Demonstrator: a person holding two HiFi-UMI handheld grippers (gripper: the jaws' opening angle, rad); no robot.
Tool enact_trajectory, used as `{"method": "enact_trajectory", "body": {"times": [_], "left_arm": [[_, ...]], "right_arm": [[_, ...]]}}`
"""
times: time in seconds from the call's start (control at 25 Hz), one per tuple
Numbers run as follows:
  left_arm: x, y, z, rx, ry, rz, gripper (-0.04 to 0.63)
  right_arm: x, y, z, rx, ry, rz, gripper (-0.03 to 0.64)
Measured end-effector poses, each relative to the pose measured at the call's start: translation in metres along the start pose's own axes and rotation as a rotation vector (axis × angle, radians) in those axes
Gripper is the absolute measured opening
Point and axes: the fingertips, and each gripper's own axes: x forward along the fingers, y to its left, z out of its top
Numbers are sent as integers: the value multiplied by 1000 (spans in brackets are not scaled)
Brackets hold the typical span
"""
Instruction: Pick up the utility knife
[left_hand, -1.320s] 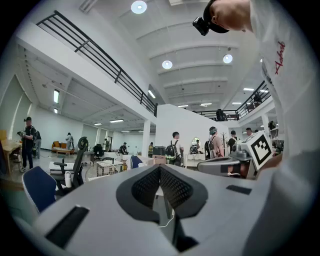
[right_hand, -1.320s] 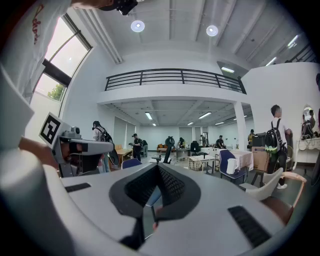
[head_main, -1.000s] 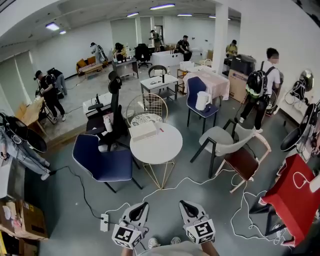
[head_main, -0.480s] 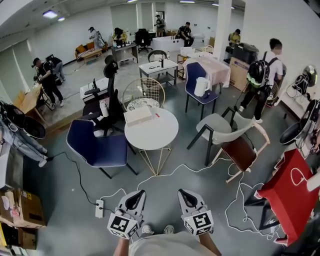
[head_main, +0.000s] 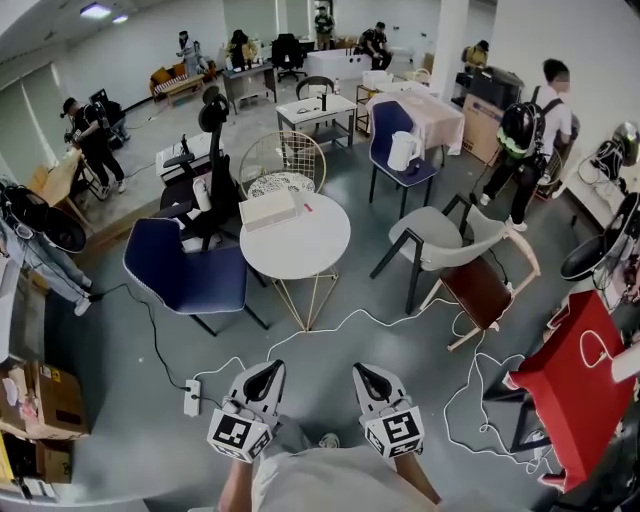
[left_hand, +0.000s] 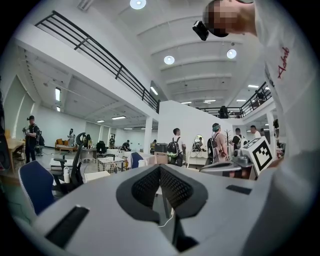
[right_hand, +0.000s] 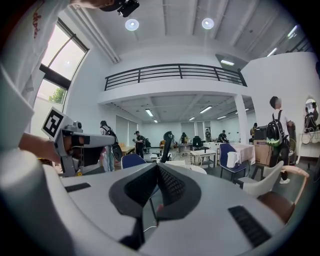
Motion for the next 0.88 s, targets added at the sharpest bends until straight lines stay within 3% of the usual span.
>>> {"method": "enact_trajectory", "body": {"times": [0.88], "left_arm": [[62, 34, -14, -24, 17, -16, 12]], "right_arm": [[50, -40, -3, -6, 16, -2, 17]]}}
